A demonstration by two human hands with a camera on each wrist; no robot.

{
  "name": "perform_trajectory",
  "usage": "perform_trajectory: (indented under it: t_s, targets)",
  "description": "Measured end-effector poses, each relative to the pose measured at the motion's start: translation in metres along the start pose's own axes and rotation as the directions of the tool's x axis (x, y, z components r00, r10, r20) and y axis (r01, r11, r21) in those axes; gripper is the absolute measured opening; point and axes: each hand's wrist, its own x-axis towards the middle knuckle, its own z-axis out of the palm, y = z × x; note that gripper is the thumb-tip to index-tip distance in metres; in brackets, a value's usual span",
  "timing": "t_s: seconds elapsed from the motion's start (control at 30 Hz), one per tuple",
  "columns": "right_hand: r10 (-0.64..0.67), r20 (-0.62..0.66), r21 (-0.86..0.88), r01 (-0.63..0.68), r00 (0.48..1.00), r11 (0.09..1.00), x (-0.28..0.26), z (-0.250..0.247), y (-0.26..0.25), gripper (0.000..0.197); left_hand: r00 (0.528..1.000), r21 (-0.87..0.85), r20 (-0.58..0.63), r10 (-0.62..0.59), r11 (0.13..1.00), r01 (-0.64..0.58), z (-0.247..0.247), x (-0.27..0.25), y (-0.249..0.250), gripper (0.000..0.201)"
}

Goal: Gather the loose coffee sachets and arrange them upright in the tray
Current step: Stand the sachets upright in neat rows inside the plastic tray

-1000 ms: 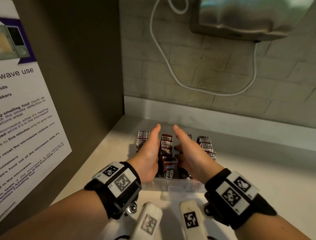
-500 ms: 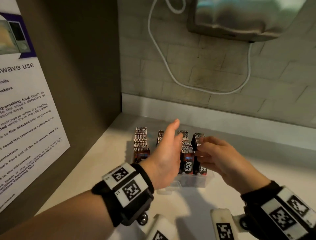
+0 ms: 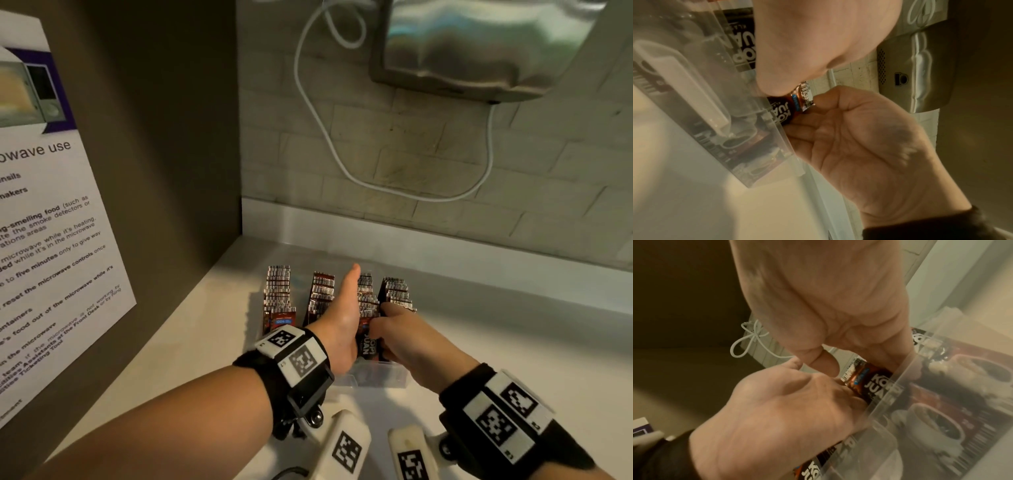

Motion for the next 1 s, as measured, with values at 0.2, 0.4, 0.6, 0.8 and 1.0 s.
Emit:
perform_trajectory:
  t_s: [0.2,0.4,0.6,0.8,1.0]
  targets:
    - [0.031,0.020,0.044,-0.032,0.999,0.999,0.010,0.004,-0.001,0.018,0.999,0.003,0.003,-0.037,0.999,0.037,0.001,0.005,0.002,0.079]
    - [0.077,0.058,0.121,-0.084,0.995,0.989,0.025,0.007,0.003,0.029,0.999,-0.049,-0.010,-0.035,0.998,0.035,-0.001,0.015,-0.002,0.063]
    - [0.095,0.086,0.290,-0.116,0.992,0.950,0.035,0.010,0.001,0.049,0.999,-0.086,0.048,-0.013,0.996,0.017,-0.002,0.028,-0.008,0.081]
    - [0.092,0.153,0.366,-0.143,0.984,0.920,0.039,0.011,-0.002,0.049,1.000,-0.124,0.008,0.017,0.992,-0.016,-0.002,0.035,-0.012,0.070]
    - [0.069,0.175,0.357,-0.129,0.982,0.925,0.040,0.010,-0.001,0.053,0.999,-0.148,0.034,0.003,0.989,0.002,-0.005,0.039,-0.014,0.080]
